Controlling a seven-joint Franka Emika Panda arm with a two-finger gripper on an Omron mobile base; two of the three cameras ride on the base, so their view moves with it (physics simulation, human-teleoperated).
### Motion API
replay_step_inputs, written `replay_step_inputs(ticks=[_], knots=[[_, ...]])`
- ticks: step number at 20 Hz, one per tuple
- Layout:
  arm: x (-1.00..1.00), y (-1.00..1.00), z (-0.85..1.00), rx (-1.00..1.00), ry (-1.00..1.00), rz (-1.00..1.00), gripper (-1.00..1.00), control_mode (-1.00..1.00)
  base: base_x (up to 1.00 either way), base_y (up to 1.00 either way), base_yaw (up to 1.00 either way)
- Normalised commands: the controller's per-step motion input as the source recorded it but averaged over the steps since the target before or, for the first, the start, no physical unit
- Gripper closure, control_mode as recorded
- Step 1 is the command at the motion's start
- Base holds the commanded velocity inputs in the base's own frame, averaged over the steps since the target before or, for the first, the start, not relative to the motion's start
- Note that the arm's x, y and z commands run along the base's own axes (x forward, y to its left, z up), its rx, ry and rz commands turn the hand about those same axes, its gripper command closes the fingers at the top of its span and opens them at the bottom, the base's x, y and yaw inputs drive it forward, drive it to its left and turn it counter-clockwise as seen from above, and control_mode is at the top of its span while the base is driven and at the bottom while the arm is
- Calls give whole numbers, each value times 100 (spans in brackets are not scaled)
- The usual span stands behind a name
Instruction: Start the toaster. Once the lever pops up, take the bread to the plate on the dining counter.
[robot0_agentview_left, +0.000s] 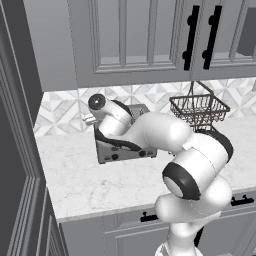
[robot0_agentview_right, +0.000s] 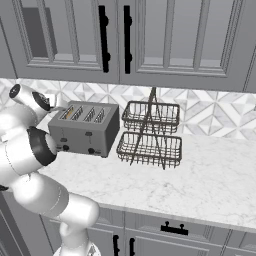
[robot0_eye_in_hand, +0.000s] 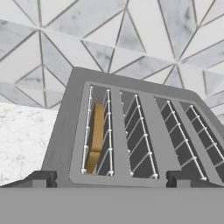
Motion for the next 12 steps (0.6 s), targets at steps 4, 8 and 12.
replay_step_inputs(ticks=[4, 8, 12], knots=[[5, 1, -4, 0, 0, 0, -100, -100, 0, 0, 0], [0, 0, 0, 0, 0, 0, -100, -100, 0, 0, 0], [0, 0, 0, 0, 0, 0, -100, -100, 0, 0, 0]])
